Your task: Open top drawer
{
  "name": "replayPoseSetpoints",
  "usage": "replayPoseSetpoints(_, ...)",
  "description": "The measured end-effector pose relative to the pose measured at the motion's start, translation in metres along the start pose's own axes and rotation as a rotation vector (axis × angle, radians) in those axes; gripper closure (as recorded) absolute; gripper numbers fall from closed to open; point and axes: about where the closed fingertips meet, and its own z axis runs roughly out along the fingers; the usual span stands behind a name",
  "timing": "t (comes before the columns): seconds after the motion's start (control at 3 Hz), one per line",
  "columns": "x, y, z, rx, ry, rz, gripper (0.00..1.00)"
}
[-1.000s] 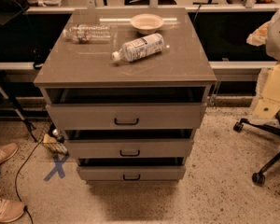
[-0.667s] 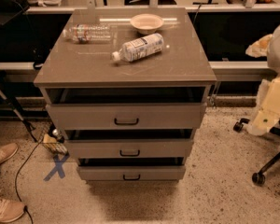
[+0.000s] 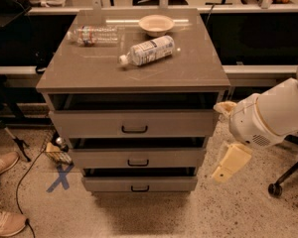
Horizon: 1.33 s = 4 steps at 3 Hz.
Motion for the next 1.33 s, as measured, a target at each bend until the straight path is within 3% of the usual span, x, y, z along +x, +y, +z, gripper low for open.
replayPoseSetpoints(0.33, 0.006, -0.004, 0.012, -0.002, 0.007, -0.006, 0.0)
replayPoseSetpoints(0.67, 0.021, -0.034, 0.042, 0.029, 0.057, -0.006, 0.0)
replayPoseSetpoints(1.0, 0.043, -0.078, 0.078, 0.087, 0.129, -0.018, 0.0)
replayPoseSetpoints(1.33, 0.065, -0.125, 0.15, 0.102, 0.181, 0.009, 0.0)
